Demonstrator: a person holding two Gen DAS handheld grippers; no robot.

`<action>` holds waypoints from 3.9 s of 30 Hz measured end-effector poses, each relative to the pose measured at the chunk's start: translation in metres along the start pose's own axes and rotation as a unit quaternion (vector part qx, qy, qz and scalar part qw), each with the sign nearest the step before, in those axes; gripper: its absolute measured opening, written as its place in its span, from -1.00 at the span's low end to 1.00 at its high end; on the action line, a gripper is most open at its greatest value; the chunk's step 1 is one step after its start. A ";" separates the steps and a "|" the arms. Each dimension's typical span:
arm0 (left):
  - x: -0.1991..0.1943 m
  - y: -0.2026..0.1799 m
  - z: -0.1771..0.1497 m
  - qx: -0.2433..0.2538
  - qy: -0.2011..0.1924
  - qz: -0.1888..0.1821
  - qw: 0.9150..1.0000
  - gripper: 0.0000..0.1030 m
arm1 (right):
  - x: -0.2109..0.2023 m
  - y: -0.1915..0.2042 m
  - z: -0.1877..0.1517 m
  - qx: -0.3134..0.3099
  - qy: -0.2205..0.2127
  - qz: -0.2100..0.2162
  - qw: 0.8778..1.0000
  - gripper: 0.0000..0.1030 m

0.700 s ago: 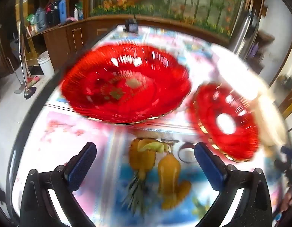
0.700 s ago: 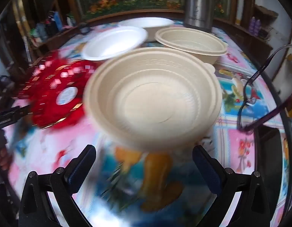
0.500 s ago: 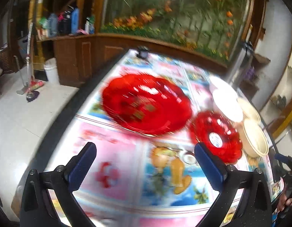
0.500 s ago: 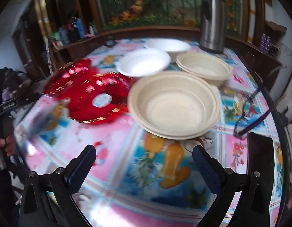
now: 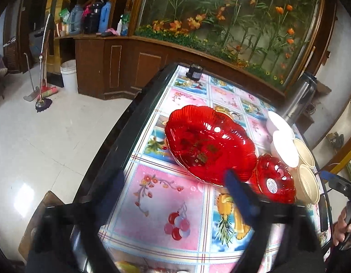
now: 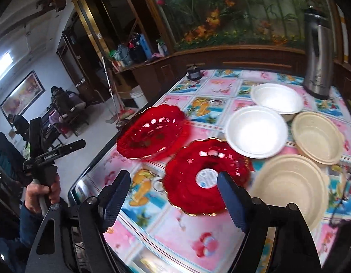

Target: Organize plates and bowls

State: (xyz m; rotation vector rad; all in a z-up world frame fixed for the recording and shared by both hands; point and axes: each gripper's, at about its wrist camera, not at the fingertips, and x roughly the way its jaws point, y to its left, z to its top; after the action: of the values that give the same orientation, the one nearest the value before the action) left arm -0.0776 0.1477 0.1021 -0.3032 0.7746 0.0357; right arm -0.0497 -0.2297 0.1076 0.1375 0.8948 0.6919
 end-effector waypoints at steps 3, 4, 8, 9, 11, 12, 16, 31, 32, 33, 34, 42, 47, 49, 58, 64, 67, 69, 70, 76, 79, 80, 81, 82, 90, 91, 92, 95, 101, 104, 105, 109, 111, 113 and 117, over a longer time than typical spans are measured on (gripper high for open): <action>0.015 0.003 0.009 -0.008 0.025 -0.014 1.000 0.24 | 0.023 0.006 0.013 0.002 0.010 0.009 1.000 0.56; 0.021 0.005 0.013 -0.018 0.034 -0.017 0.999 0.29 | 0.031 0.005 0.017 0.010 0.018 0.015 1.000 0.54; 0.043 0.014 0.025 -0.043 0.071 -0.041 0.996 0.46 | 0.059 -0.001 0.030 0.044 0.031 0.036 0.998 0.54; 0.050 0.013 0.028 -0.042 0.079 -0.044 0.995 0.46 | 0.064 -0.001 0.034 0.050 0.033 0.038 0.998 0.54; 0.060 0.014 0.033 -0.044 0.087 -0.042 0.994 0.46 | 0.079 -0.001 0.042 0.056 0.041 0.042 0.997 0.42; 0.066 0.012 0.036 -0.041 0.091 -0.042 0.994 0.46 | 0.090 -0.002 0.043 0.056 0.044 0.038 0.997 0.32; 0.083 0.011 0.043 -0.031 0.101 -0.035 0.994 0.42 | 0.115 -0.011 0.055 0.080 0.053 0.031 0.995 0.15; 0.130 0.014 0.055 -0.025 0.123 -0.004 0.992 -0.38 | 0.170 -0.033 0.071 0.087 0.065 0.016 0.994 -0.17; 0.133 0.014 0.054 -0.025 0.125 -0.004 0.992 -0.44 | 0.172 -0.032 0.071 0.086 0.066 0.015 0.994 -0.21; 0.135 0.014 0.054 -0.025 0.127 -0.003 0.992 -0.51 | 0.174 -0.032 0.072 0.085 0.067 0.014 0.994 -0.25; 0.138 0.013 0.053 -0.023 0.130 -0.001 0.991 -0.54 | 0.176 -0.031 0.071 0.085 0.067 0.015 0.994 -0.33; 0.138 0.009 0.045 -0.018 0.127 0.002 0.992 -0.65 | 0.186 -0.028 0.065 0.085 0.075 0.004 0.994 -0.74; 0.125 0.013 0.035 -0.020 0.122 0.003 0.992 -0.65 | 0.179 -0.023 0.063 0.084 0.073 0.011 0.994 -0.74; 0.118 0.014 0.031 -0.021 0.119 0.002 0.993 -0.65 | 0.178 -0.019 0.060 0.082 0.074 0.016 0.994 -0.73; 0.077 0.018 0.001 -0.018 0.100 0.008 0.995 -0.64 | 0.167 0.000 0.029 0.070 0.088 0.034 0.993 -0.73; 0.047 0.018 -0.017 -0.021 0.079 0.003 0.997 -0.55 | 0.152 0.015 0.009 0.060 0.087 0.050 0.993 -0.73; 0.038 0.021 -0.026 -0.027 0.075 0.000 0.997 -0.54 | 0.146 0.023 -0.001 0.054 0.088 0.057 0.993 -0.73; 0.037 0.022 -0.031 -0.030 0.077 0.000 0.997 -0.54 | 0.143 0.026 -0.008 0.053 0.090 0.061 0.993 -0.73; 0.036 0.024 -0.035 -0.035 0.078 -0.002 0.996 -0.54 | 0.143 0.027 -0.011 0.052 0.092 0.062 0.992 -0.73; 0.029 0.026 -0.050 -0.044 0.076 -0.008 0.996 -0.54 | 0.139 0.030 -0.028 0.059 0.099 0.070 0.991 -0.72; 0.033 0.028 -0.054 -0.047 0.079 -0.013 0.996 -0.54 | 0.134 0.032 -0.033 0.058 0.098 0.072 0.991 -0.72; 0.037 0.030 -0.055 -0.052 0.083 -0.014 0.995 -0.54 | 0.134 0.033 -0.035 0.053 0.097 0.070 0.991 -0.71; 0.039 0.031 -0.057 -0.057 0.084 -0.018 0.995 -0.54 | 0.135 0.034 -0.037 0.050 0.098 0.068 0.992 -0.70; 0.040 0.032 -0.058 -0.059 0.086 -0.021 0.994 -0.54 | 0.135 0.035 -0.039 0.049 0.099 0.067 0.992 -0.68; 0.013 0.041 -0.059 -0.083 0.057 -0.039 0.994 -0.26 | 0.098 0.017 -0.040 0.057 0.059 0.072 0.994 -0.68; 0.008 0.041 -0.059 -0.082 0.053 -0.038 0.995 -0.26 | 0.093 0.010 -0.037 0.060 0.053 0.064 0.995 -0.68; 0.005 0.040 -0.059 -0.081 0.048 -0.037 0.995 -0.26 | 0.090 0.001 -0.035 0.063 0.050 0.051 0.995 -0.68; -0.010 0.029 -0.058 -0.069 0.032 -0.039 0.996 -0.26 | 0.090 -0.024 -0.035 0.080 0.054 0.018 0.995 -0.68; -0.021 -0.015 -0.049 -0.020 0.033 -0.070 0.997 -0.23 | 0.095 -0.046 -0.046 0.093 0.076 0.006 0.993 -0.68; -0.014 -0.042 -0.046 0.004 0.043 -0.084 0.996 -0.22 | 0.092 -0.050 -0.055 0.088 0.082 0.007 0.993 -0.68; -0.012 -0.053 -0.045 0.013 0.047 -0.090 0.995 -0.22 | 0.090 -0.051 -0.058 0.087 0.084 0.008 0.993 -0.68; -0.003 -0.092 -0.048 0.048 0.065 -0.113 0.990 -0.22 | 0.075 -0.053 -0.076 0.086 0.101 0.007 0.991 -0.68; 0.001 -0.112 -0.052 0.065 0.074 -0.125 0.987 -0.22 | 0.063 -0.053 -0.087 0.079 0.113 0.005 0.990 -0.68; 0.008 -0.130 -0.057 0.080 0.086 -0.138 0.984 -0.20 | 0.044 -0.052 -0.102 0.065 0.125 0.002 0.990 -0.68; 0.027 -0.167 -0.071 0.105 0.116 -0.156 0.975 -0.18 | -0.006 -0.053 -0.125 0.042 0.099 -0.002 0.994 -0.68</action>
State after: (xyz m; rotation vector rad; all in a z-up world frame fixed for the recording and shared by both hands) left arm -0.0826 -0.0344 0.0783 -0.2261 0.9466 -0.3811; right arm -0.1205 -0.2954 0.0120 0.1441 1.1143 0.6712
